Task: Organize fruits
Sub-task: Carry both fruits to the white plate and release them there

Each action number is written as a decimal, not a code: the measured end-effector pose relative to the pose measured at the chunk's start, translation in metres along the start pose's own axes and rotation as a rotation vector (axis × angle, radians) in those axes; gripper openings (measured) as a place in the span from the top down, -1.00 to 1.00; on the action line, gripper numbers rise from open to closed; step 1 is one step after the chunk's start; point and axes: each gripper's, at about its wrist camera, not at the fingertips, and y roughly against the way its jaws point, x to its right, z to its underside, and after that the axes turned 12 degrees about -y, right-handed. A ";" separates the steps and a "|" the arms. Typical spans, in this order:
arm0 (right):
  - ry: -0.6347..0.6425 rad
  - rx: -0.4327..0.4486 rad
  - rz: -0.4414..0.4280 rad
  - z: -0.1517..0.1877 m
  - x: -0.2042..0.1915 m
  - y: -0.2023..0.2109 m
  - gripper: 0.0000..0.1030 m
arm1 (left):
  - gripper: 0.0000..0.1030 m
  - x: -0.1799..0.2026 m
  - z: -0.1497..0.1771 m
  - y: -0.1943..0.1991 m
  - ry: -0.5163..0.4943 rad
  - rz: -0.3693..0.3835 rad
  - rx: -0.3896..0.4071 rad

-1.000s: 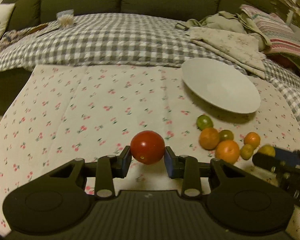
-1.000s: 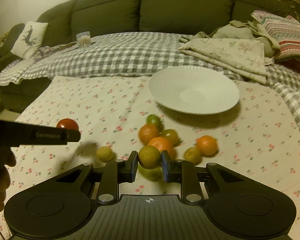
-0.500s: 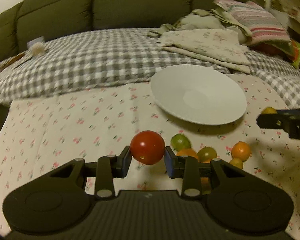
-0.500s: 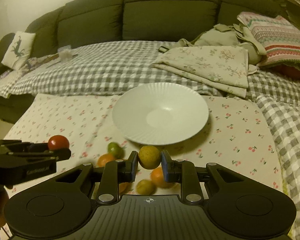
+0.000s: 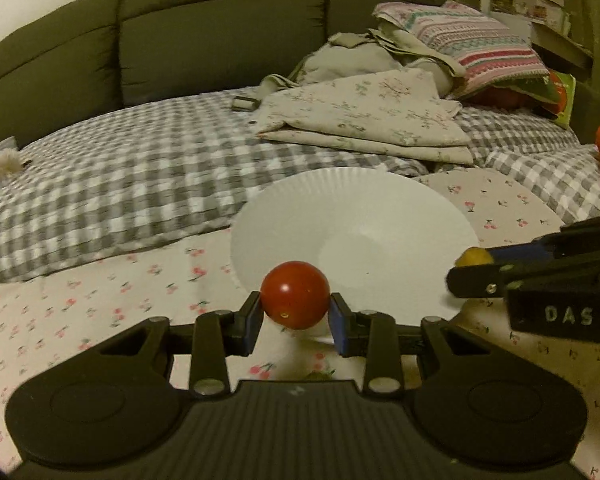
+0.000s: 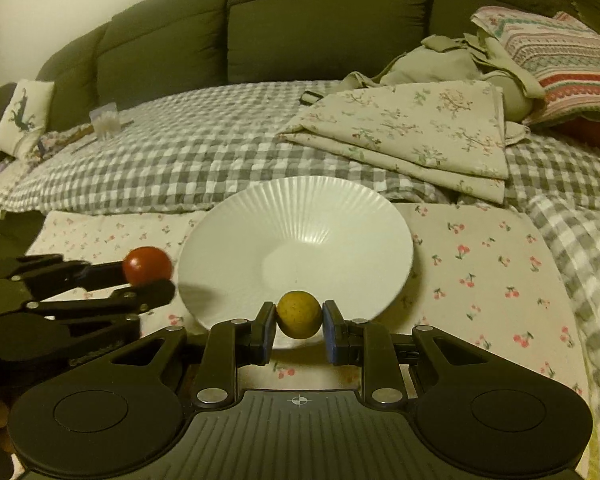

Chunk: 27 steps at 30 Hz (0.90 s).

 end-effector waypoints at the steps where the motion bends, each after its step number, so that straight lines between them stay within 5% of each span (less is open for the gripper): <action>1: 0.002 -0.002 0.002 -0.001 0.001 -0.003 0.55 | 0.35 0.002 -0.001 -0.003 -0.014 0.007 0.004; 15: 0.046 -0.012 0.020 0.003 0.003 -0.030 0.52 | 0.31 0.012 -0.001 -0.028 -0.045 0.040 0.000; 17: 0.044 -0.010 0.023 0.003 0.003 -0.030 0.40 | 0.29 0.012 -0.002 -0.027 -0.045 0.039 -0.003; 21: 0.016 -0.005 0.033 0.000 0.005 -0.025 0.23 | -0.18 0.008 -0.003 -0.021 -0.023 0.020 0.004; 27: -0.046 0.023 0.034 -0.010 0.010 -0.012 0.09 | -0.30 0.001 -0.006 -0.004 -0.003 0.007 -0.002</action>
